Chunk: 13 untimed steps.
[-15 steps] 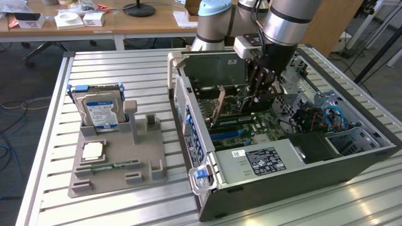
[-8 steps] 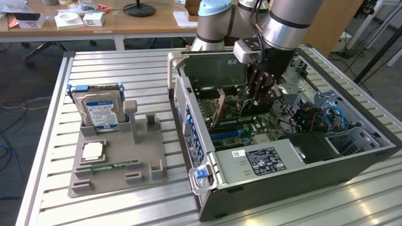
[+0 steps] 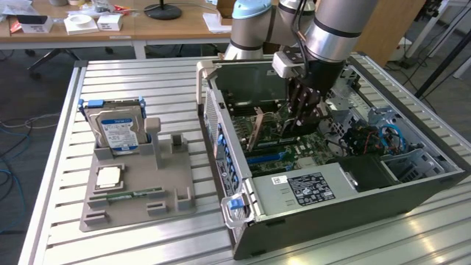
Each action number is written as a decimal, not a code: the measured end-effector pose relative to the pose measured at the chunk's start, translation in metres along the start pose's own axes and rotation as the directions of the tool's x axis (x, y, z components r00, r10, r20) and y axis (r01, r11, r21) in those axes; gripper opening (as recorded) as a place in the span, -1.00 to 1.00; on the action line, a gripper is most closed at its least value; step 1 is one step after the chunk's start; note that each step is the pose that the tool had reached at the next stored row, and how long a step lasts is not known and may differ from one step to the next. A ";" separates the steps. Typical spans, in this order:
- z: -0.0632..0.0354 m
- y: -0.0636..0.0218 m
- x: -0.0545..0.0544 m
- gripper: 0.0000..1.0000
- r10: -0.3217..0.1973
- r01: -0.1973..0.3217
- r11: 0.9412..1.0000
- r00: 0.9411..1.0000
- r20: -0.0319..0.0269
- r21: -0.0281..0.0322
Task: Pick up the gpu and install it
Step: 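Insert the gpu into the slot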
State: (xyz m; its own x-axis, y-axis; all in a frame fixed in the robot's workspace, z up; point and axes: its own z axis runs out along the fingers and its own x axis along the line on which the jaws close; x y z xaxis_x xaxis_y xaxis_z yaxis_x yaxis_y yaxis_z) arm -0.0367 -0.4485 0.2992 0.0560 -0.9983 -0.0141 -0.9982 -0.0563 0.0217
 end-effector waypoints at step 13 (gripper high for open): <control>0.0009 0.0055 0.000 -0.48 -0.003 0.003 1.000 1.000 -0.001 0.028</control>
State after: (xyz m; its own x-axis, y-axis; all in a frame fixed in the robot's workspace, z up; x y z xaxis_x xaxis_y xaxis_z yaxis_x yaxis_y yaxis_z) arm -0.0423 -0.4484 0.2985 0.0594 -0.9982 -0.0128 -0.9982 -0.0593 -0.0062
